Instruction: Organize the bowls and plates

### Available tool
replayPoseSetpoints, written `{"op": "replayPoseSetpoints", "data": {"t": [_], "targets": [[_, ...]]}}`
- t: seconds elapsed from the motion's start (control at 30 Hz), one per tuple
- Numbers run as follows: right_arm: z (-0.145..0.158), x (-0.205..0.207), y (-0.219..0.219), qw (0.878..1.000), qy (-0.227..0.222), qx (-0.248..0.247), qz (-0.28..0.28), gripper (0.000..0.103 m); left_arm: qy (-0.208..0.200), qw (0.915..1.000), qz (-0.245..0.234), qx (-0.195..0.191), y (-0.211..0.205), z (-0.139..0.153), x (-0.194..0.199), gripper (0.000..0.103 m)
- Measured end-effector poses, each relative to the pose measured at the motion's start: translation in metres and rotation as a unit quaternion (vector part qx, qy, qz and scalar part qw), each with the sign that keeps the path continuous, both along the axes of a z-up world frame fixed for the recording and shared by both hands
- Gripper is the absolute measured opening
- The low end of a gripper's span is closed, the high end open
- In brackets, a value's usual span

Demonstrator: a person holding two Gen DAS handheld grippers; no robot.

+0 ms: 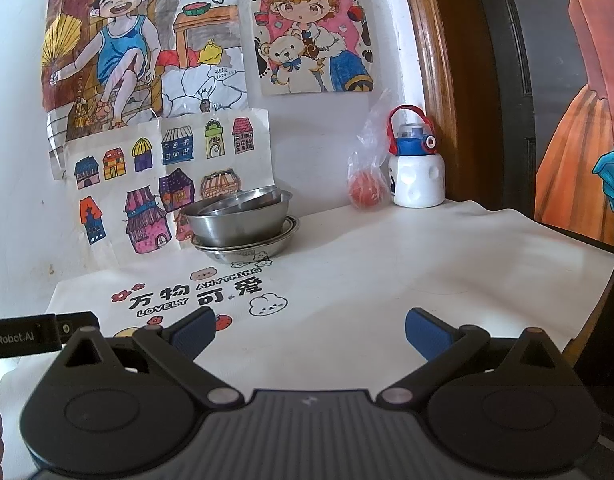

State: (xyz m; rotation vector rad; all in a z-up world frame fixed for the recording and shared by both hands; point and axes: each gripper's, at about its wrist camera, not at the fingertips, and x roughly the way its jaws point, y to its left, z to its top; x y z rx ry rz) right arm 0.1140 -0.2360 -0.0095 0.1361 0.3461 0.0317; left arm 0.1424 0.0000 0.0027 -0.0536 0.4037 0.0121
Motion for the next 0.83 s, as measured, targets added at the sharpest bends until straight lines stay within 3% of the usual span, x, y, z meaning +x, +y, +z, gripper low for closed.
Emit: {"op": "replayPoseSetpoints", "data": {"t": [0.83], "targets": [[-0.0048, 0.0016, 0.0018, 1.0, 0.003, 0.0, 0.002, 0.103, 0.006, 1.0, -0.001, -0.005, 0.0011, -0.0021, 0.0024, 0.102]]}}
